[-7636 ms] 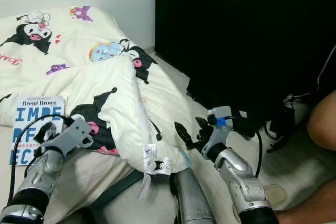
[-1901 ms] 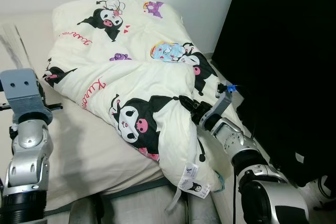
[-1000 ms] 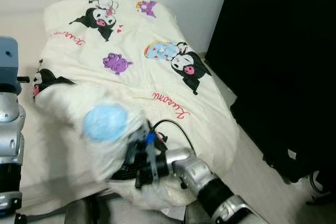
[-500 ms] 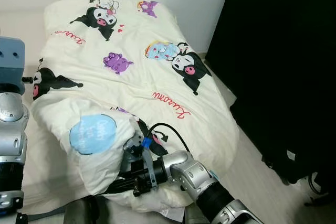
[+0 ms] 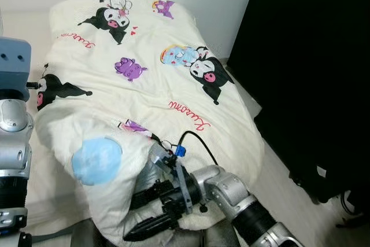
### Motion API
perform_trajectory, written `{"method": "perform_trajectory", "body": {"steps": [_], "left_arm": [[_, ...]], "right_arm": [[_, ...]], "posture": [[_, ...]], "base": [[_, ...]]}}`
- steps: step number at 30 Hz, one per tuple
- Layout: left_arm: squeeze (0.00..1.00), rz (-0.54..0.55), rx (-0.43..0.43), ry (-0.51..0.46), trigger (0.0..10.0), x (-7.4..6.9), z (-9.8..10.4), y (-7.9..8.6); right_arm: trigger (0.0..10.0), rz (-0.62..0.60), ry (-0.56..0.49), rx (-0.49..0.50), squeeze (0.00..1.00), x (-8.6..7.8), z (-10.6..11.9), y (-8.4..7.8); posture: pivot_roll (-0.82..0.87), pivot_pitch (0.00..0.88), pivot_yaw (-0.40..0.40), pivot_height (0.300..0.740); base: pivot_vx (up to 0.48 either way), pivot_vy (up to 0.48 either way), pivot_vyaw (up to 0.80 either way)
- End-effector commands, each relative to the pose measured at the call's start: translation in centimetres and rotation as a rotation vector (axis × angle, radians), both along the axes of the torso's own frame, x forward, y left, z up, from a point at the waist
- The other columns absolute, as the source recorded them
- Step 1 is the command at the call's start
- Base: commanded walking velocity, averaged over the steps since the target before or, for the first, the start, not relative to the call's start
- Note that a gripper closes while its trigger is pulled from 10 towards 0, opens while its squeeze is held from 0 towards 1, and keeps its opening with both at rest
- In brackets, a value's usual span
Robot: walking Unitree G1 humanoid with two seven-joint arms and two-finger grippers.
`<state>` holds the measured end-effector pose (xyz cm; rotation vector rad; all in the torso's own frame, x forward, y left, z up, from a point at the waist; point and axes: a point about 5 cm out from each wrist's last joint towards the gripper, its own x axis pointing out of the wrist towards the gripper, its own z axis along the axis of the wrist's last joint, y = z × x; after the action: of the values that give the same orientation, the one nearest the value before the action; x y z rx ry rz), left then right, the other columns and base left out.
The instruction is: Clean up the room
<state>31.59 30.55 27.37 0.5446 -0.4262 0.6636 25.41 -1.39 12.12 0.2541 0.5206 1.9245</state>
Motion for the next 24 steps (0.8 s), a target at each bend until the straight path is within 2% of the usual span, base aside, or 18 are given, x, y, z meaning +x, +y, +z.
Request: {"method": "perform_trajectory", "body": {"steps": [1, 5, 6, 7, 10, 11, 12, 13, 14, 15, 16, 17, 18, 19, 20, 21, 22, 24], "left_arm": [[0.00, 0.001, 0.031, -0.032, 10.0, -0.1, 0.7, -0.2], [0.00, 0.002, 0.034, -0.029, 10.0, 0.0, 0.7, -0.2], [0.00, 0.004, 0.037, -0.027, 10.0, 0.0, 0.7, -0.2], [0.00, 0.004, 0.037, -0.027, 10.0, 0.0, 0.7, -0.2], [0.00, -0.024, 0.005, -0.027, 10.0, 0.0, 0.8, -0.1], [0.00, -0.134, -0.097, -0.021, 10.0, 0.4, 0.3, -0.9], [0.00, -0.219, -0.169, -0.020, 10.0, 0.7, 0.1, -1.6], [0.00, -0.219, -0.169, -0.020, 10.0, 0.7, 0.1, -1.6], [0.00, -0.273, -0.213, -0.020, 10.0, 0.9, -0.1, -2.1], [0.00, -0.356, -0.272, -0.022, 10.0, 1.1, -0.3, -3.1], [0.00, -0.356, -0.272, -0.022, 10.0, 1.1, -0.3, -3.1], [0.00, -0.506, -0.382, 0.027, 10.0, 1.5, -1.6, -5.4], [0.00, -0.666, -0.497, 0.126, 10.0, 1.7, -3.7, -8.5], [0.00, -0.775, -0.573, 0.195, 10.0, 1.5, -5.1, -10.7], [0.00, -0.775, -0.573, 0.195, 10.0, 1.5, -5.1, -10.7], [0.00, -0.862, -0.608, 0.315, 10.0, 0.9, -7.3, -13.2], [0.00, -0.862, -0.608, 0.315, 10.0, 0.9, -7.3, -13.2], [0.00, -0.920, -0.617, 0.425, 10.0, 0.0, -9.3, -15.1]], "right_arm": [[10.0, 0.021, 0.022, 0.023, 1.00, -0.3, 0.3, -0.3], [10.0, 0.022, 0.041, 0.044, 1.00, -0.3, 0.9, -0.9], [10.0, -0.004, 0.093, 0.115, 1.00, 0.2, 2.1, -1.5], [10.0, -0.004, 0.093, 0.115, 1.00, 0.2, 2.1, -1.5], [10.0, -0.168, 0.175, 0.374, 1.00, 2.8, 6.3, -3.8], [10.0, -0.327, 0.114, 0.384, 0.68, 4.5, 6.7, -4.5], [10.0, -0.437, 0.071, 0.379, 0.68, 5.6, 6.9, -5.0], [10.0, -0.437, 0.071, 0.379, 0.68, 5.6, 6.9, -5.0], [10.0, -0.499, 0.045, 0.369, 0.35, 6.2, 6.9, -5.3], [10.0, -0.587, 0.014, 0.337, 0.35, 7.0, 6.8, -5.6], [10.0, -0.587, 0.014, 0.337, 0.35, 7.0, 6.8, -5.6], [10.0, -0.783, -0.032, 0.255, 0.00, 8.7, 6.4, -6.9], [10.0, -0.994, -0.093, 0.148, 0.00, 10.3, 5.8, -8.8], [10.0, -1.131, -0.135, 0.076, 0.00, 11.1, 5.5, -10.3], [10.0, -1.131, -0.135, 0.076, 0.00, 11.1, 5.5, -10.3], [10.0, -1.237, -0.170, 0.013, 0.00, 11.5, 5.1, -11.8], [10.0, -1.237, -0.170, 0.013, 0.00, 11.5, 5.1, -11.8], [10.0, -1.305, -0.173, -0.025, 0.00, 11.4, 4.8, -13.0]], "posture": [[-0.14, 0.179, -0.105, 0.505], [-0.14, 0.179, -0.106, 0.505], [-0.14, 0.178, -0.107, 0.505], [-0.14, 0.178, -0.107, 0.505], [-0.14, 0.182, -0.109, 0.505], [-0.14, 0.183, -0.108, 0.505], [-0.14, 0.184, -0.108, 0.505], [-0.14, 0.184, -0.108, 0.505], [-0.14, 0.184, -0.108, 0.505], [-0.13, 0.187, -0.107, 0.505], [-0.13, 0.187, -0.107, 0.505], [-0.14, 0.190, -0.100, 0.505], [-0.14, 0.192, -0.096, 0.505], [-0.14, 0.192, -0.096, 0.505], [-0.14, 0.192, -0.096, 0.505], [-0.15, 0.195, -0.092, 0.505], [-0.15, 0.195, -0.092, 0.505], [-0.15, 0.197, -0.091, 0.505]], "base": [[0.000, 0.000, 0.00], [0.000, 0.000, 0.00], [0.000, 0.000, 0.00], [0.000, 0.000, 0.00], [0.000, 0.000, 0.00], [0.000, 0.000, 0.00], [0.000, 0.000, 0.00], [0.000, 0.000, 0.00], [0.000, 0.000, 0.00], [0.000, 0.000, 0.00], [0.000, 0.000, 0.00], [0.000, 0.000, 0.00], [0.000, 0.000, 0.00], [0.000, 0.000, 0.00], [0.000, 0.000, 0.00], [0.000, 0.000, 0.00], [0.000, 0.000, 0.00], [0.000, 0.000, 0.00]]}}
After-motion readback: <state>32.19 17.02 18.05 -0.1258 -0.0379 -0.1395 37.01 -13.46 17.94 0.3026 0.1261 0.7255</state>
